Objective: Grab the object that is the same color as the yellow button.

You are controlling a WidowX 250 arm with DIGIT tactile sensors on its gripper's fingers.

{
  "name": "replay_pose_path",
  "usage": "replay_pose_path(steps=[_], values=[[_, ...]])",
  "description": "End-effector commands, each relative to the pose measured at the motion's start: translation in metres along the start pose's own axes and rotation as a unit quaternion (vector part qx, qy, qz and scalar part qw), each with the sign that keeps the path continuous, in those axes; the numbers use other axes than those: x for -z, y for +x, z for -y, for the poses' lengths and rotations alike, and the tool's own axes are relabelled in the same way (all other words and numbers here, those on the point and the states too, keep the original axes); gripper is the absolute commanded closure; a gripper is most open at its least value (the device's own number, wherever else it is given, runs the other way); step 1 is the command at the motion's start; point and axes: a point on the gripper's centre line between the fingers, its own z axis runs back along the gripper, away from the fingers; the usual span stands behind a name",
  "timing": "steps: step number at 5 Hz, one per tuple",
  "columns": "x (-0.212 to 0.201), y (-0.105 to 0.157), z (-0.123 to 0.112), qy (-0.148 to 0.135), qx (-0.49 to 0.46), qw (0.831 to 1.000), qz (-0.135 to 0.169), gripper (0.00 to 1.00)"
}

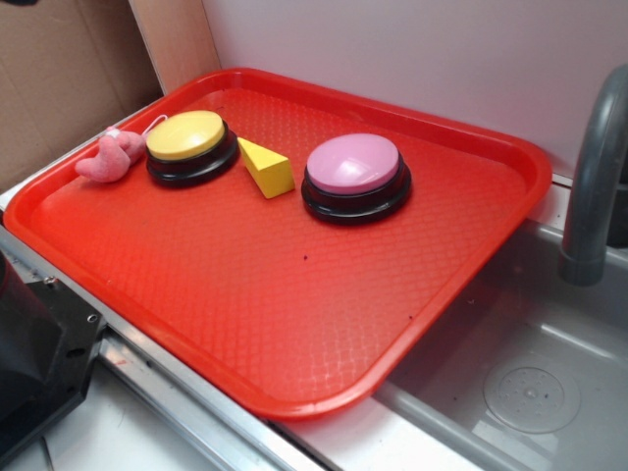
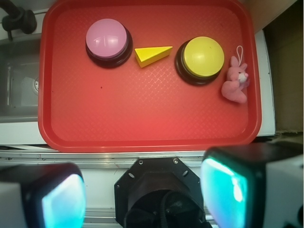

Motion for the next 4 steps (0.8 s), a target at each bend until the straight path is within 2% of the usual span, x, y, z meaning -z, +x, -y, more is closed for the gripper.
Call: replay_pose_path(steps=[1, 2, 3, 4], values=[[0.0, 0.0, 0.0, 0.0, 0.0, 1.0, 0.0, 0.0], [0.01, 0.021, -0.001, -0.019, -0.05, 0.999, -0.012, 0.0], [0.019, 0.042, -0.007, -0.084, -0.137, 0.987, -0.023, 0.0], [0.034, 0.062, -0.012, -0.109, -0.242, 0.964, -0.023, 0.0]])
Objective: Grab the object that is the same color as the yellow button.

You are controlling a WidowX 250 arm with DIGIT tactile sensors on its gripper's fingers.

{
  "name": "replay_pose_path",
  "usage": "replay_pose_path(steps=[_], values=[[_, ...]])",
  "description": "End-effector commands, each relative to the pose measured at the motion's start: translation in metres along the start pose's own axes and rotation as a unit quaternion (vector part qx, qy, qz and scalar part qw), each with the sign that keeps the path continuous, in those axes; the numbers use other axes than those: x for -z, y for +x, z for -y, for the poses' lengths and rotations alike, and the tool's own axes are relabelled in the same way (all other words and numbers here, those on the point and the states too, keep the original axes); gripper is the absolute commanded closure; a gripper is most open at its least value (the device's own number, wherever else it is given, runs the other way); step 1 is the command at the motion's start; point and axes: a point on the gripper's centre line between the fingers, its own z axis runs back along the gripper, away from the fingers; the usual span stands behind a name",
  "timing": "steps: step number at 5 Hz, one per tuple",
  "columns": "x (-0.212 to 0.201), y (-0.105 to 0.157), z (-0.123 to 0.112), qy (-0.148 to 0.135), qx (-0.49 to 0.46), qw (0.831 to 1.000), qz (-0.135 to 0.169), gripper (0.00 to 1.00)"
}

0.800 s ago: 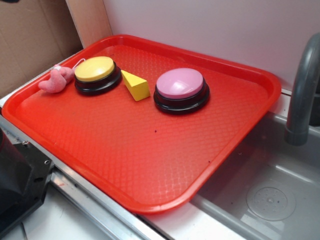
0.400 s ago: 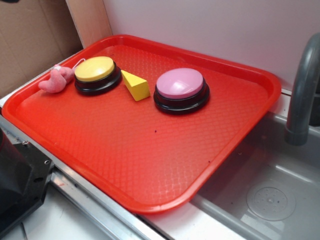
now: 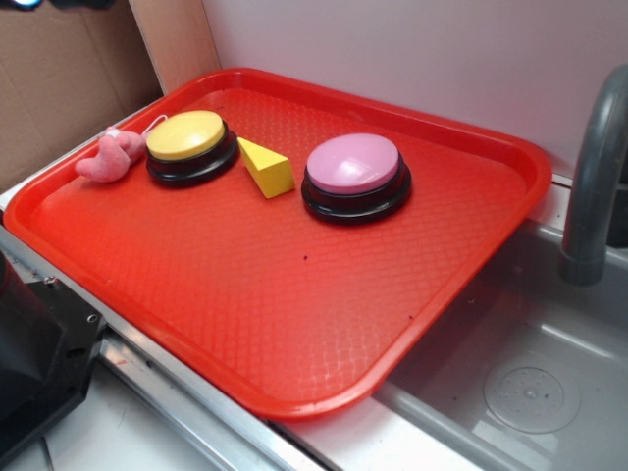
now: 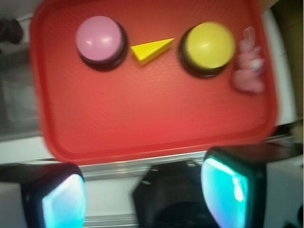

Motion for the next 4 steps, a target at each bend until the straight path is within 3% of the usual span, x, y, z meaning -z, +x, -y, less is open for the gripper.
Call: replay_pose_path(steps=[1, 3, 4], values=[[0.023, 0.056, -0.003, -0.044, -0.2, 0.977, 0.055, 0.0], [0.065, 0.095, -0.006, -0.04, -0.344, 0.93, 0.123, 0.0], [0.092, 0.106, -0.009, -0.019, -0.373, 0.919, 0.126, 0.0]])
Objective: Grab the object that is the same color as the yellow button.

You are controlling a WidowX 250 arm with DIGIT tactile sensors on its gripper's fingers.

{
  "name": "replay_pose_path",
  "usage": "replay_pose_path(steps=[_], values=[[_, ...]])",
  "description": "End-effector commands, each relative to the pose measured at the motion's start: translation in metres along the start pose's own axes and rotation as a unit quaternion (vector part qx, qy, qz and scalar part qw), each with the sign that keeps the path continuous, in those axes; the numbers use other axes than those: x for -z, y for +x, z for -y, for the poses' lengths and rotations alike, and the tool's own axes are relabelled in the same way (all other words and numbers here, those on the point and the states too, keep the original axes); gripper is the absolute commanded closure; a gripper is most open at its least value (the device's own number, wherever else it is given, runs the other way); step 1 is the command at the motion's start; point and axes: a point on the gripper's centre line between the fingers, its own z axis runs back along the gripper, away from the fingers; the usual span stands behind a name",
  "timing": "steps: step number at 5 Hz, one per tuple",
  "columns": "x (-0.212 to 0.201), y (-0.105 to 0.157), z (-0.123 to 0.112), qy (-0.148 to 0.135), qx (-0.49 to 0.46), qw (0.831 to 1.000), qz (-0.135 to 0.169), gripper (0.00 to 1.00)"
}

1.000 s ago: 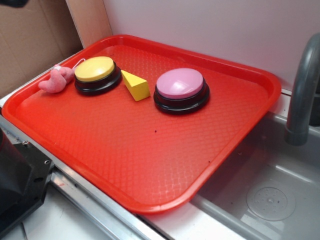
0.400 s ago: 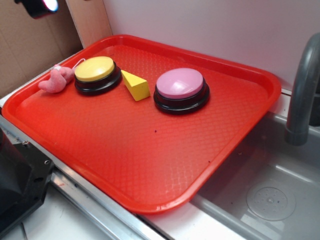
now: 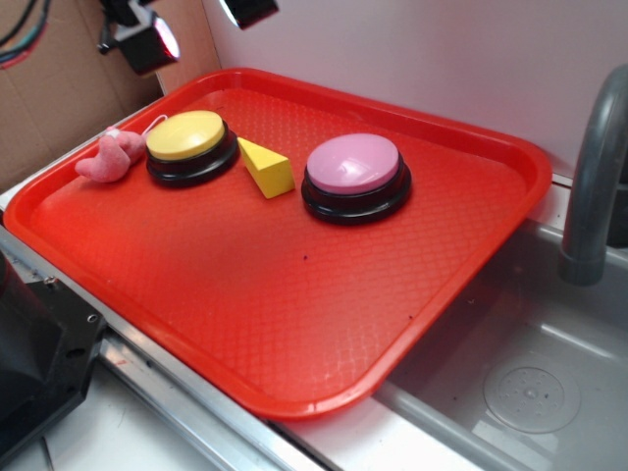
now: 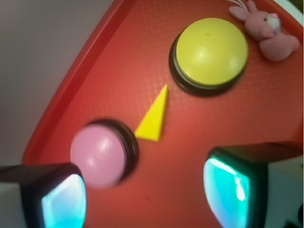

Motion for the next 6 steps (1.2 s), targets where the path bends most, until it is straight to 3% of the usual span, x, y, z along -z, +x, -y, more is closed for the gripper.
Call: replay_pose_path(steps=[1, 2, 4, 5, 6], values=[[0.043, 0.02, -0.003, 0.015, -0.058, 0.998, 0.017, 0.0], [0.068, 0.027, -0.003, 0.042, -0.134, 0.989, 0.034, 0.0], [0.103, 0.024, -0.01, 0.079, -0.16, 0.983, 0.041, 0.0], [0.105, 0.024, -0.013, 0.062, -0.164, 0.984, 0.016, 0.0], [0.104, 0.025, -0.013, 0.052, -0.174, 0.983, -0.008, 0.81]])
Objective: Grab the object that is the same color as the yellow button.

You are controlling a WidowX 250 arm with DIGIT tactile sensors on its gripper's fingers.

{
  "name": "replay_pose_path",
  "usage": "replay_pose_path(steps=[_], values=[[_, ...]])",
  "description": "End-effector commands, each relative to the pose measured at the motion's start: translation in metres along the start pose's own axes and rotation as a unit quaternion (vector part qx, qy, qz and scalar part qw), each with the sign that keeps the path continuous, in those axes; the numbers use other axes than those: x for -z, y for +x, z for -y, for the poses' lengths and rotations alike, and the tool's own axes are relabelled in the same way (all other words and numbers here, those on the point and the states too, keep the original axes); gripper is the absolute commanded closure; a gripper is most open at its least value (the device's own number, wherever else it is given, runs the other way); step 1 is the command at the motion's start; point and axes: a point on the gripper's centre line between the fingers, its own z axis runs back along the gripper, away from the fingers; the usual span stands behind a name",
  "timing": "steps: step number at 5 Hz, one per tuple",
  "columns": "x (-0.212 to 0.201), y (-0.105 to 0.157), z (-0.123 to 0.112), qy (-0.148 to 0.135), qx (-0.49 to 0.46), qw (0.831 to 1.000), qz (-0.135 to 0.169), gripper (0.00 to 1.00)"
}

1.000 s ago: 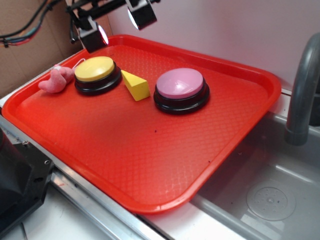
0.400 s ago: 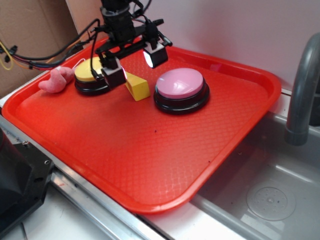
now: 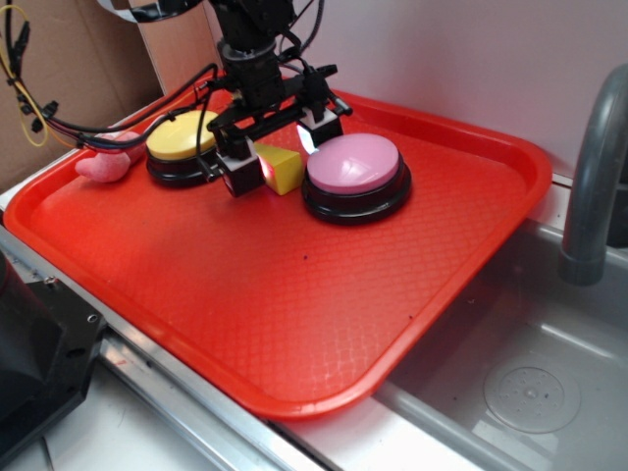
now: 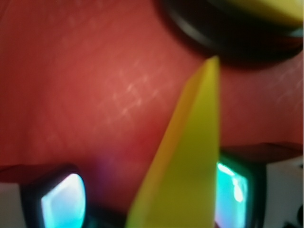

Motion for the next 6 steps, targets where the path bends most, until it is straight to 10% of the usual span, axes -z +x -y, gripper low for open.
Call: replay_pose_path(steps=[1, 4, 6], values=[[-0.021, 0.012, -0.006, -0.034, -0.009, 0.999, -0.01, 1.0], [-0.086, 0.001, -0.017, -0.02, 0.207, 0.977, -0.039, 1.0], [-0.11, 0.002, -0.037, 0.007, 0.439, 0.895, -0.07, 1.0]])
